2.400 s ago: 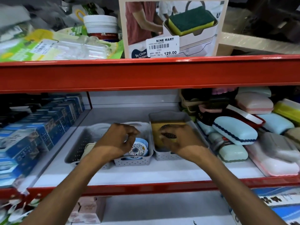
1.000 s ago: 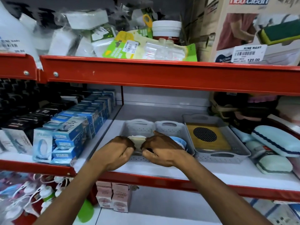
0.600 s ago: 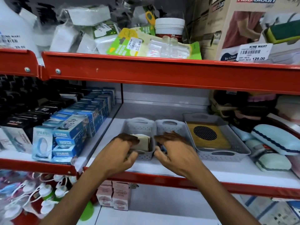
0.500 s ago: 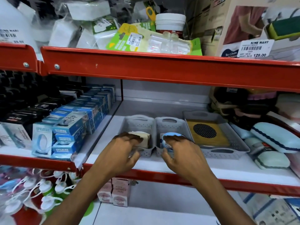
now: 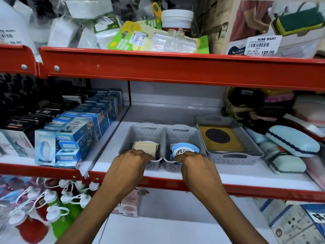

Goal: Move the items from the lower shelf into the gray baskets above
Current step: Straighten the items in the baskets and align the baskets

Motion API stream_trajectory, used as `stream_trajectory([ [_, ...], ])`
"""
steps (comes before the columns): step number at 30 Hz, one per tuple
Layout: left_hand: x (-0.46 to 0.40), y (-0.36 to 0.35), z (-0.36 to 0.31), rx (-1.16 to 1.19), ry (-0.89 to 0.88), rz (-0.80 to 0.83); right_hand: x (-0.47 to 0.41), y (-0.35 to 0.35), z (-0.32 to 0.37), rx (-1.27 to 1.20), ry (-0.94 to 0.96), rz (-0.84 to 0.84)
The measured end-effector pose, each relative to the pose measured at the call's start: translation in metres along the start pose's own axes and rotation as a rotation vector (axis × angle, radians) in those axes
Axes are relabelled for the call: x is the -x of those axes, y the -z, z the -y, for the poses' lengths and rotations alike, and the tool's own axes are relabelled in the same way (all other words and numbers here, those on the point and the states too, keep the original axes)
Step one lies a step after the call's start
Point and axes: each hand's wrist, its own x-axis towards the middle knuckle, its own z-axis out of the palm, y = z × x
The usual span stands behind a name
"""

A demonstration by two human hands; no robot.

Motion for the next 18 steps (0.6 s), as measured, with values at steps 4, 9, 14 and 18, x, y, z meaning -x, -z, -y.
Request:
stream_trajectory([
  [4, 0.008, 0.005, -0.004, 0.052, 0.026, 0.016, 0.011, 0.009, 0.003, -0.032, 0.018, 0.075],
  [9, 0.016, 0.010, -0.008, 0.089, 0.054, 0.032, 0.026, 0.016, 0.004, -0.069, 0.037, 0.089],
  [14, 0.017, 0.013, -0.009, 0.088, 0.073, 0.052, 0.032, 0.023, 0.004, -0.098, 0.047, 0.139],
  [18, 0.019, 0.012, -0.007, 0.096, 0.088, 0.061, 0.047, 0.022, -0.008, -0.271, 0.070, -0.154],
])
